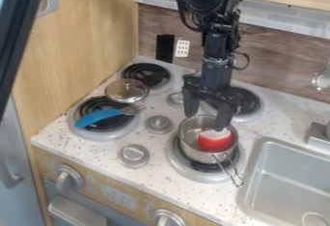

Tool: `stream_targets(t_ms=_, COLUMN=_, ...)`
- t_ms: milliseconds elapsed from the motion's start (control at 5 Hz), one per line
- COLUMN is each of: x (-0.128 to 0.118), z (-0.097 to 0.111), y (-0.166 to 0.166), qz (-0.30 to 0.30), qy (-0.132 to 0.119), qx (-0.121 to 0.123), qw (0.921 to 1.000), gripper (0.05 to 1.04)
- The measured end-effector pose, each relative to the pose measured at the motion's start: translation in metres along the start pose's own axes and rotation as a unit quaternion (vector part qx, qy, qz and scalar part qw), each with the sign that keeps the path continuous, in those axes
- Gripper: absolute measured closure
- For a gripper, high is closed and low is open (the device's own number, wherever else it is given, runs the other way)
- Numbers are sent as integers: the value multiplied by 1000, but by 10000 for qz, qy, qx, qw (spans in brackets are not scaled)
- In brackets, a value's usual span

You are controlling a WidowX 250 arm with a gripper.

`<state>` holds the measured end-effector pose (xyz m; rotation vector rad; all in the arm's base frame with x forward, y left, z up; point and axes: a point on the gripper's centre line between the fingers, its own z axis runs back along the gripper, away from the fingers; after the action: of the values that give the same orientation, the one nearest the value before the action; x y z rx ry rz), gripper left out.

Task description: Take the sushi from the silver pot and place it on the stove

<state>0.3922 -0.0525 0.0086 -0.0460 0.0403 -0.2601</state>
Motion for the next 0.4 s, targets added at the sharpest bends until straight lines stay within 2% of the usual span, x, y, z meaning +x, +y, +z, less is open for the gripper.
stream_targets(t_ms=200, x=-8, z=-19, y=-1, qz=-7, qy=256, qx=-45, qw=9997, gripper=85)
stream_targets(t_ms=400, x=1, z=-23, y=0, qz=-77, qy=-41, qx=30, qw=10000, gripper=85)
